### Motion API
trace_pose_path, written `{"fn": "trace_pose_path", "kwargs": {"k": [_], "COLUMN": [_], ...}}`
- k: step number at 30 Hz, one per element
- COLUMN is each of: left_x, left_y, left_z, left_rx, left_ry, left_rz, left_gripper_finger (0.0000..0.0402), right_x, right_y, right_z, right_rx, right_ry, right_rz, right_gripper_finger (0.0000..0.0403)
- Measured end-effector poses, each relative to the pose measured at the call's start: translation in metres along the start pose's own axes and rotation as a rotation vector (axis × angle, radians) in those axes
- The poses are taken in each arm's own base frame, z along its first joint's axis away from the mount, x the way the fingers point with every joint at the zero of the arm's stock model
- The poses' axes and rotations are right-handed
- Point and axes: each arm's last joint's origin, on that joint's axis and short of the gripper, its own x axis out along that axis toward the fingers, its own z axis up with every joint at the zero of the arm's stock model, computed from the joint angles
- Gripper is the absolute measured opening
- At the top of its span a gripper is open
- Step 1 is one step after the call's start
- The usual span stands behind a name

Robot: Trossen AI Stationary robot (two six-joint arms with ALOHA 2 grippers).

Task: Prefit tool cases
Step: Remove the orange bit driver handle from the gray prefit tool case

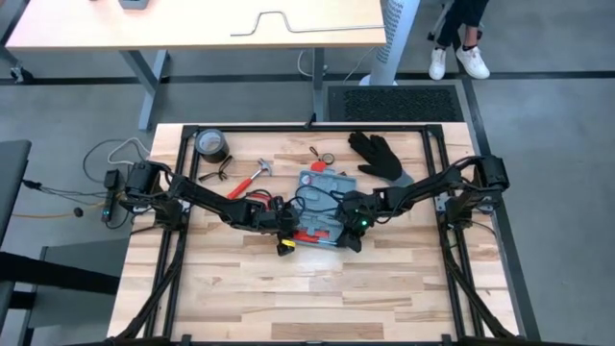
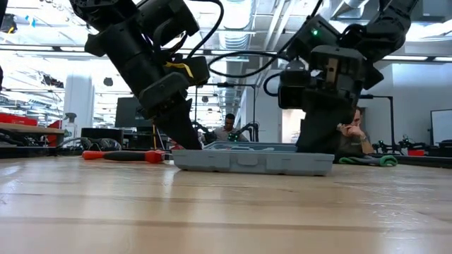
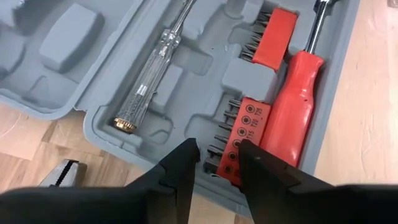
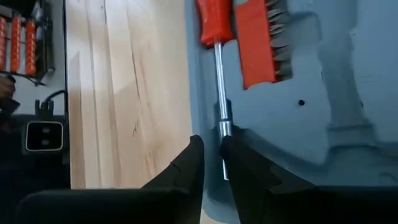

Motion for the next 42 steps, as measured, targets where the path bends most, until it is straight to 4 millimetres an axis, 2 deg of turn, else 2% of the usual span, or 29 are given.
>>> {"fn": "trace_pose_path", "kwargs": {"k": [4,12,15,20,29,34,38,42], "left_x": [0.0,0.0,0.001,-0.001,-0.008,-0.012,-0.017,-0.025], "left_y": [0.0,-0.001,-0.002,-0.003,-0.014,-0.021,-0.03,-0.042], "left_z": [0.0,0.001,0.003,0.005,0.026,0.035,0.036,0.033], "left_rx": [-0.006,-0.034,-0.039,0.004,0.053,0.063,0.068,0.084], "left_ry": [0.0,-0.014,-0.029,-0.031,-0.049,-0.074,-0.074,-0.075], "left_rz": [-0.001,-0.017,-0.034,-0.061,-0.263,-0.316,-0.356,-0.387], "left_gripper_finger": [0.0116,0.0116,0.0116,0.0116,0.0116,0.0116,0.0114,0.0095], "right_x": [0.002,0.005,0.005,0.007,0.013,0.013,0.013,0.013], "right_y": [0.004,0.009,0.009,0.012,0.022,0.021,0.021,0.021], "right_z": [-0.003,-0.008,-0.007,-0.008,-0.016,-0.015,-0.015,-0.015], "right_rx": [-0.033,-0.016,0.011,0.034,0.006,0.007,0.008,0.006], "right_ry": [0.007,0.023,0.022,0.012,-0.007,-0.013,-0.013,-0.013], "right_rz": [-0.009,-0.025,-0.017,-0.023,-0.063,-0.072,-0.073,-0.073], "right_gripper_finger": [0.0108,0.0194,0.0207,0.0199,0.0167,0.0157,0.0154,0.0154]}}
